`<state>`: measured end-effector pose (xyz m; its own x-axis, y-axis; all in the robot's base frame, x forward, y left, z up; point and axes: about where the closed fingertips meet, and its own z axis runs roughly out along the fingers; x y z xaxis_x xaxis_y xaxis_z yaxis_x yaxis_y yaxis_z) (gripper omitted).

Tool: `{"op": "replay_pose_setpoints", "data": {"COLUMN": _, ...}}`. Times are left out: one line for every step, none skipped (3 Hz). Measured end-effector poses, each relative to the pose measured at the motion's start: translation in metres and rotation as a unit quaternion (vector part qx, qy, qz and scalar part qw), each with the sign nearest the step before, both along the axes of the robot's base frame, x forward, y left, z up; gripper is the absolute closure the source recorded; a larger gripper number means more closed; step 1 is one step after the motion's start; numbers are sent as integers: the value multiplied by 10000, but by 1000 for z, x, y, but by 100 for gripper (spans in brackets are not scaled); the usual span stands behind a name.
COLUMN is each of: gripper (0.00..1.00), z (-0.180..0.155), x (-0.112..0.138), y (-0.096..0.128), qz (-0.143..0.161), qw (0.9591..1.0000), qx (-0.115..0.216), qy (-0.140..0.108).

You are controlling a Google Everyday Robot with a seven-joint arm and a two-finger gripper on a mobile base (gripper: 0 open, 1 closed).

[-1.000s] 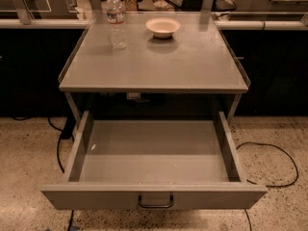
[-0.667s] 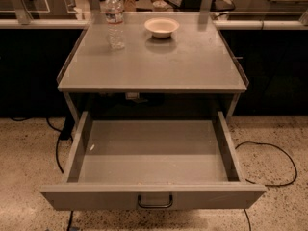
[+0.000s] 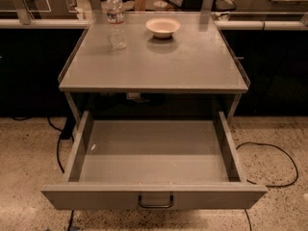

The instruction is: Close top drawer

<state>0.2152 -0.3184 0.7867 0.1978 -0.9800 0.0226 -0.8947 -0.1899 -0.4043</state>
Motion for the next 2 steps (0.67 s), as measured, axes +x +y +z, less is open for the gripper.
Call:
{"op": "replay_pose_setpoints", "data": {"gripper": 0, "z": 0, "x": 0, "y": 0, "qz": 0, "qw": 10000, "qx": 0, "qy": 0}}
{"op": "replay_pose_setpoints", "data": {"gripper": 0, "z": -11, "x": -4, "y": -1, "qz": -6, "qw": 9997, "qx": -41, "qy": 222}}
